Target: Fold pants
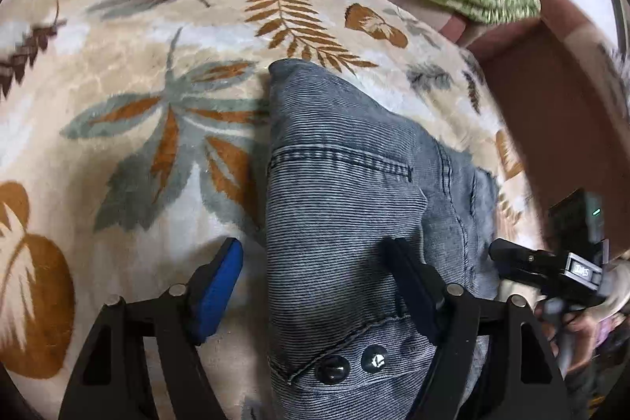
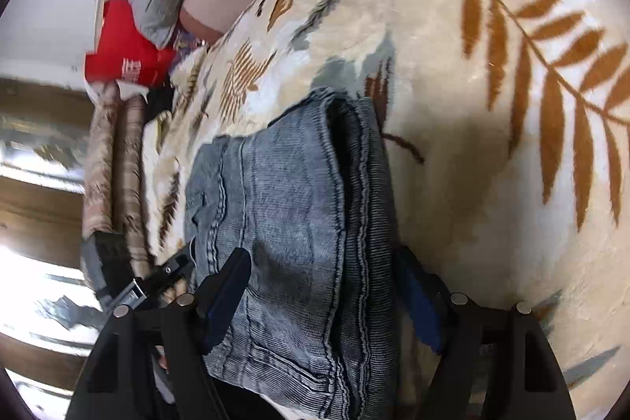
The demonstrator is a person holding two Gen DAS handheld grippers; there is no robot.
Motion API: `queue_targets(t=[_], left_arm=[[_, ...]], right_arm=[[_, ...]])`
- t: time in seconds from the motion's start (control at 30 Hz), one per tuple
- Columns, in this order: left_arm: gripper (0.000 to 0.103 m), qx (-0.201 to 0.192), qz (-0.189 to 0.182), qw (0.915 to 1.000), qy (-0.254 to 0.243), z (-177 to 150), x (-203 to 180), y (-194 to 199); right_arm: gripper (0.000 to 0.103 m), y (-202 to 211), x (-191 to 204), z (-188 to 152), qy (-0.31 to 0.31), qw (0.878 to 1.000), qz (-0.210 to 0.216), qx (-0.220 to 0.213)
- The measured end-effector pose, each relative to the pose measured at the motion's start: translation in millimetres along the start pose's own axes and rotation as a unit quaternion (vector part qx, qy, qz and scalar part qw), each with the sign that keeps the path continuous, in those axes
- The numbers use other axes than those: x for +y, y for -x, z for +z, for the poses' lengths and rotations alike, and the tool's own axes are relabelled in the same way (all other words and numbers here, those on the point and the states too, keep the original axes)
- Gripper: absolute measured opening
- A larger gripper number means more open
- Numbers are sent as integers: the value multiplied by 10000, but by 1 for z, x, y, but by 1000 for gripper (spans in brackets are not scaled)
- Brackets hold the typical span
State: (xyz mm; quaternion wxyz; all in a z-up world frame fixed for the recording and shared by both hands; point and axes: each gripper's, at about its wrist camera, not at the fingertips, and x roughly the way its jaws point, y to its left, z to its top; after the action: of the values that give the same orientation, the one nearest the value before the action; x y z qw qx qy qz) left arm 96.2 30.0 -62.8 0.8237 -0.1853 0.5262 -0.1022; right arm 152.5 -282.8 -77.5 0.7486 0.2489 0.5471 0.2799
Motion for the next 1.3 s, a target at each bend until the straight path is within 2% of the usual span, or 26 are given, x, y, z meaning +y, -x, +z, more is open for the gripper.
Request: queue_targets(t=[0.03, 0.07, 0.1, 0.13, 0.23, 0.53, 0.7, 0.87, 1.1, 1.3], left_arm=[[47, 70, -49, 9999, -66, 0, -3, -1], [38, -1, 107, 9999, -123, 0, -7, 2], [28, -38, 183, 9996, -200, -1, -10, 4], [25, -65, 221, 9994, -262, -1, -12, 7], [19, -135, 219, 9991, -329, -3, -14, 16], [17, -807, 383, 9923, -853, -6, -42, 64], [17, -1182, 474, 9875, -926, 11, -44, 92], [17, -1394, 638, 9838, -929, 36, -39, 106], [17, -1521, 823, 9811, -869, 72, -17, 109], [17, -1391, 890, 9829, -810, 88, 5, 91]], right_arm=[[67, -1, 3, -1, 80, 9999, -77, 6], [57, -2, 7, -2, 162, 9997, -200, 22], [41, -1, 8, -3, 220, 9990, -387, 30], [29, 0, 8, -4, 227, 9988, -437, 13], [20, 7, 17, -6, 344, 9980, -520, -71], [16, 37, 68, -13, 862, 9939, -448, -524], [16, 51, 102, -2, 1140, 9900, -336, -765], [16, 55, 138, 19, 1400, 9852, -291, -940], [16, 33, 174, 49, 1609, 9819, -337, -937], [16, 1, 174, 70, 1493, 9848, -321, -831]])
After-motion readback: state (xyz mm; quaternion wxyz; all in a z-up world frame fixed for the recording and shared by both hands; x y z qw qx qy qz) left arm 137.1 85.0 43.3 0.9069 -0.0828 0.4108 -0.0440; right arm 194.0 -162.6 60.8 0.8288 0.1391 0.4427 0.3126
